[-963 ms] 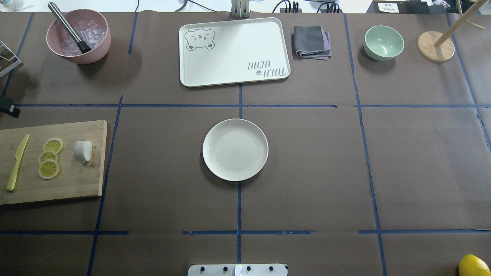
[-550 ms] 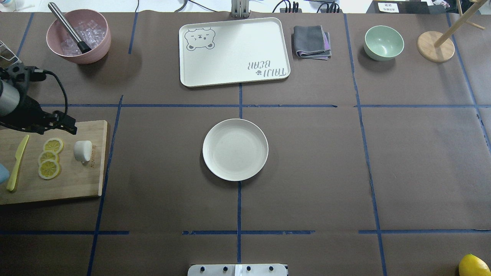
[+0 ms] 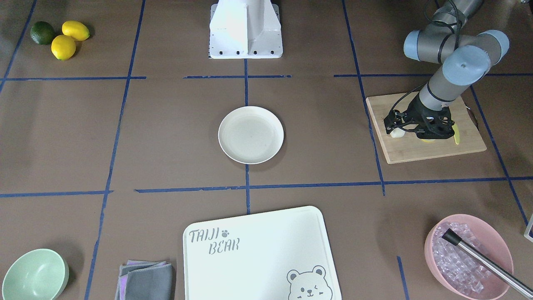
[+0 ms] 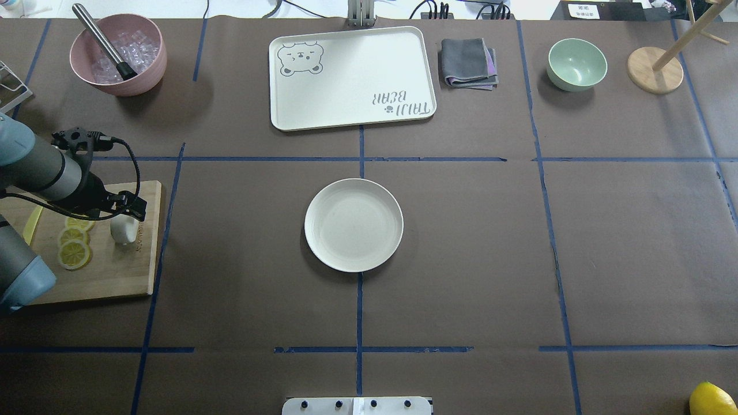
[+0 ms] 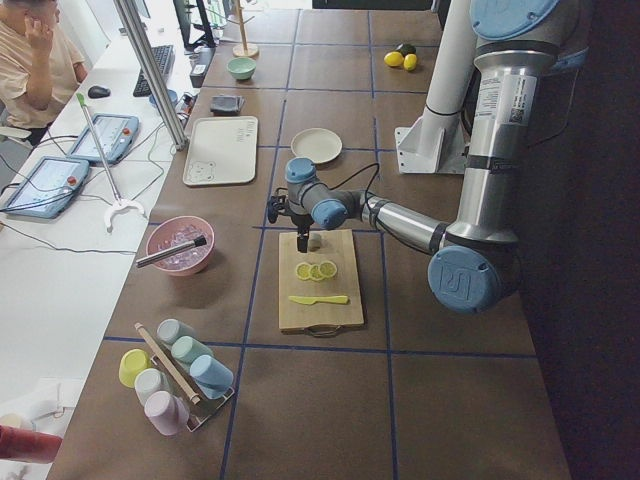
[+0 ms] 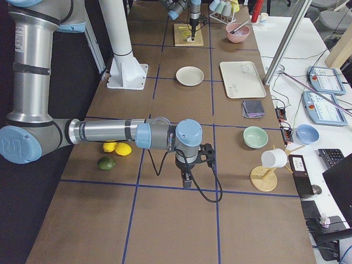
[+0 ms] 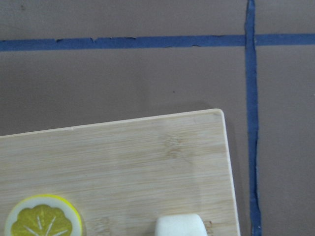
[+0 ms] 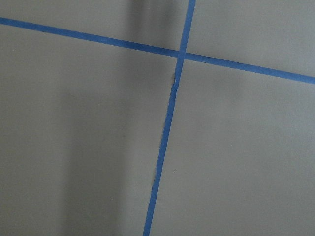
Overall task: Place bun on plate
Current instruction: 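Grasp the white bun with the left gripper and lift it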
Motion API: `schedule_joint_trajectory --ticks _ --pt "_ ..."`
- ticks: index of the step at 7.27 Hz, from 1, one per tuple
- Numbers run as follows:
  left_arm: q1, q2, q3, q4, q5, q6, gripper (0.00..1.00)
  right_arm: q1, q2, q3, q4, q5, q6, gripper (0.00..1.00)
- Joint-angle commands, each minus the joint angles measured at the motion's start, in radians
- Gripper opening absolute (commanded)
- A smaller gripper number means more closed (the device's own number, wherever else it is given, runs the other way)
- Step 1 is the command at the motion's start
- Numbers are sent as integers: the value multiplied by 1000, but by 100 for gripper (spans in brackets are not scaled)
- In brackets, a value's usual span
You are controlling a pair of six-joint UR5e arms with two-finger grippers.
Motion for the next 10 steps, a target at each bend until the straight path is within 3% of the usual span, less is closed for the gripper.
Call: schedule_joint_trajectory --ticks 1,2,3,5,7,10 --pt "6 0 13 -16 -6 -2 86 0 0 0 0 0 -1 100" --pt "9 0 13 -10 -6 1 51 0 0 0 0 0 -1 100" --pt "13 0 9 -10 -7 1 39 0 0 0 0 0 -1 100" --pt "13 0 -3 -7 -6 -1 30 0 0 0 0 0 -1 100" --pt "12 -46 -15 25 -4 -2 30 0 0 2 0 0 0 100" --pt "18 -341 6 286 -3 -100 30 0 0 0 0 0 0 100"
